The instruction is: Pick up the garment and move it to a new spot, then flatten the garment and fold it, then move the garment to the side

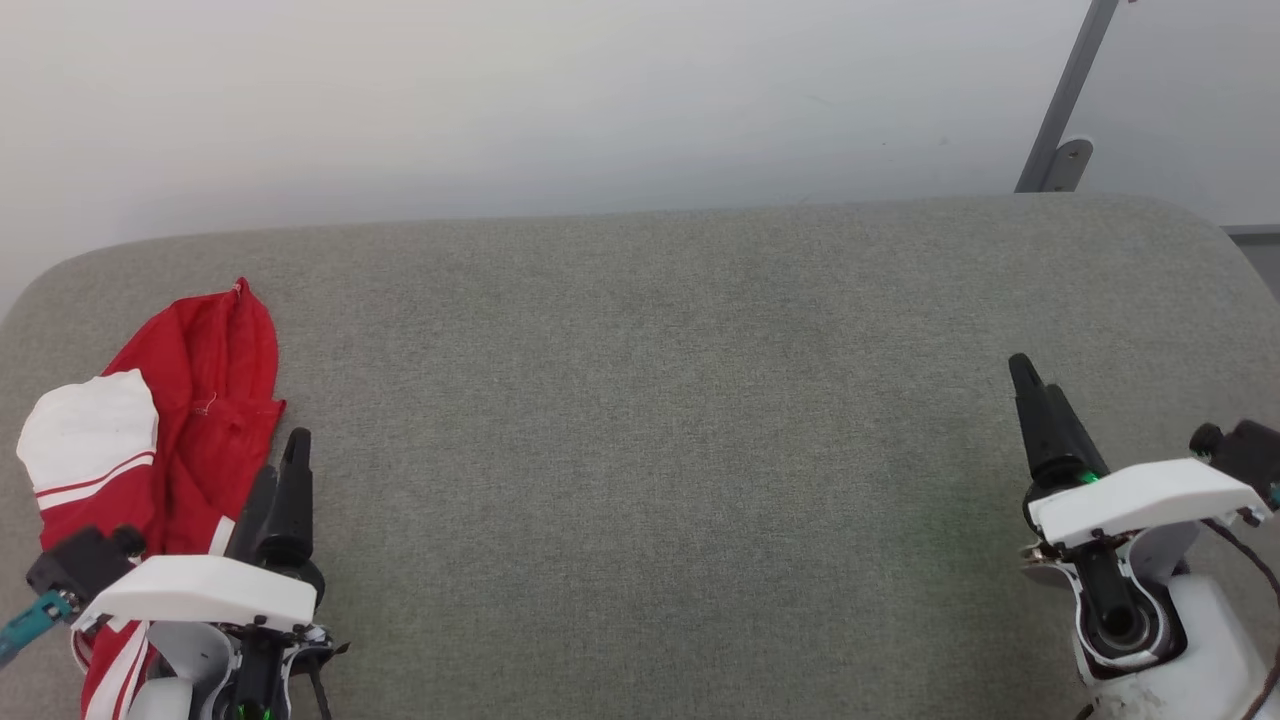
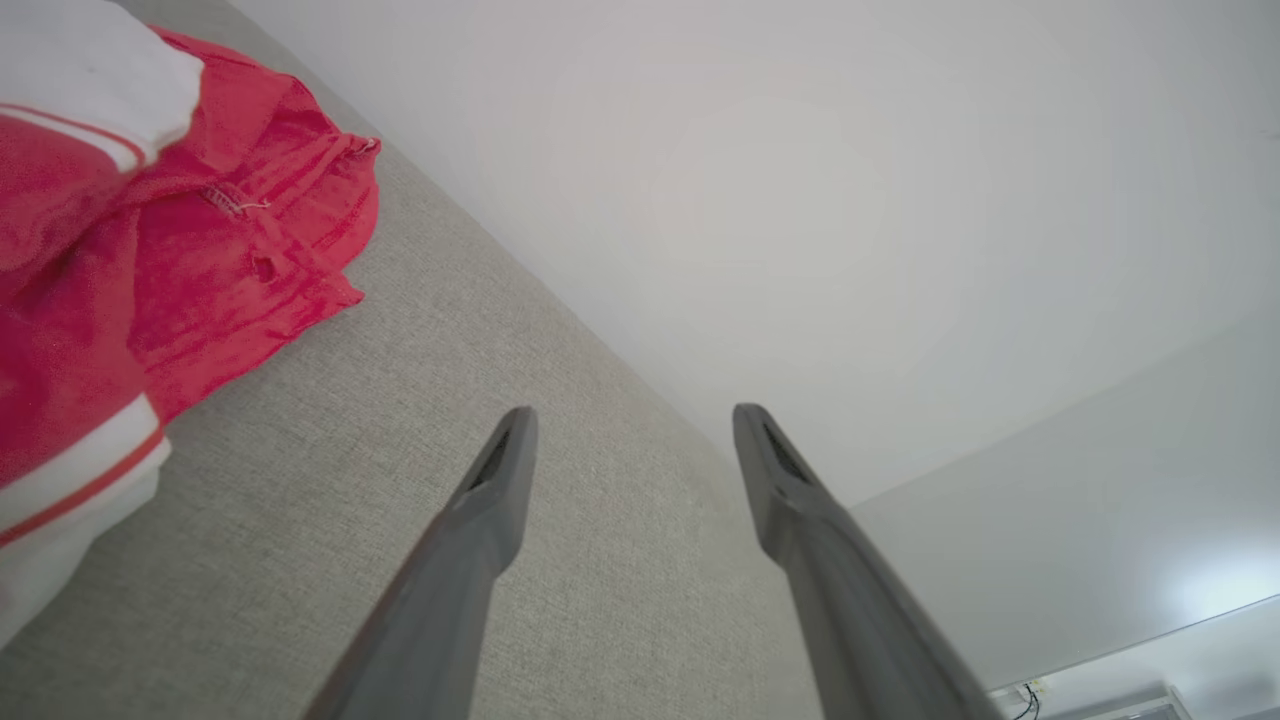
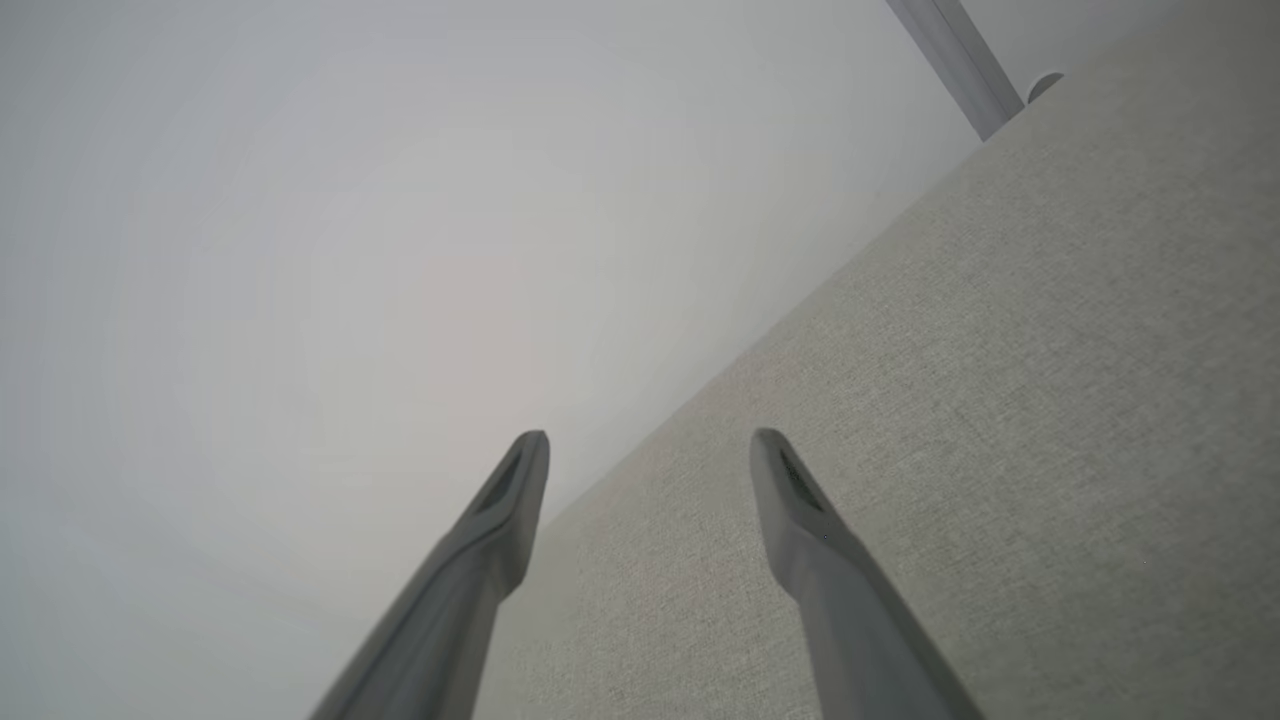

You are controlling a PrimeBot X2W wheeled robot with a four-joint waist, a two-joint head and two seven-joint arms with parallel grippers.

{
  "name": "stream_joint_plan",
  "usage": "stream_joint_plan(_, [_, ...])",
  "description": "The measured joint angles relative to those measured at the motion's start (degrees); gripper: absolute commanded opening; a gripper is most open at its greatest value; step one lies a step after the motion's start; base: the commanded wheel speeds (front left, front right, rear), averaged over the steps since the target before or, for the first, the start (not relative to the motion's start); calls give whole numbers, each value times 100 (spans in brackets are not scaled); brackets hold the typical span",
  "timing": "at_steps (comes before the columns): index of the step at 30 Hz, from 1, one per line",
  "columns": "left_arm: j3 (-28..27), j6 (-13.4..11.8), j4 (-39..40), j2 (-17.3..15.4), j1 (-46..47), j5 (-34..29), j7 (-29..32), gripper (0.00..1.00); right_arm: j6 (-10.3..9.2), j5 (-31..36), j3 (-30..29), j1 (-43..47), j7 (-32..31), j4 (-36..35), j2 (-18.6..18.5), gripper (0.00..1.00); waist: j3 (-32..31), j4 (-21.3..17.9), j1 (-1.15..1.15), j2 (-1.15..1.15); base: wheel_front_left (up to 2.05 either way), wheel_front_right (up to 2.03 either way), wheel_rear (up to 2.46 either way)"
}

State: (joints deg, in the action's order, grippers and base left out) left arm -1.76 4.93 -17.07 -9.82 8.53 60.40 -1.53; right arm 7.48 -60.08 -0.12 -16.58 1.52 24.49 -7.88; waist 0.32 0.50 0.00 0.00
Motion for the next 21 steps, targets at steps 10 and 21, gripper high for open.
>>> stream_joint_plan(10, [213,-96,-88,-207,83,-1094,-203,100,1,1418,80,-287,192,246,-70,100,-3,13,0,0,0,0,0])
stream_joint_plan(21, [361,-190,-120,-356,191,-1905,-403,100,1,2520,108,-491,405,404,-121,100,-17,32,0,0,0,0,0])
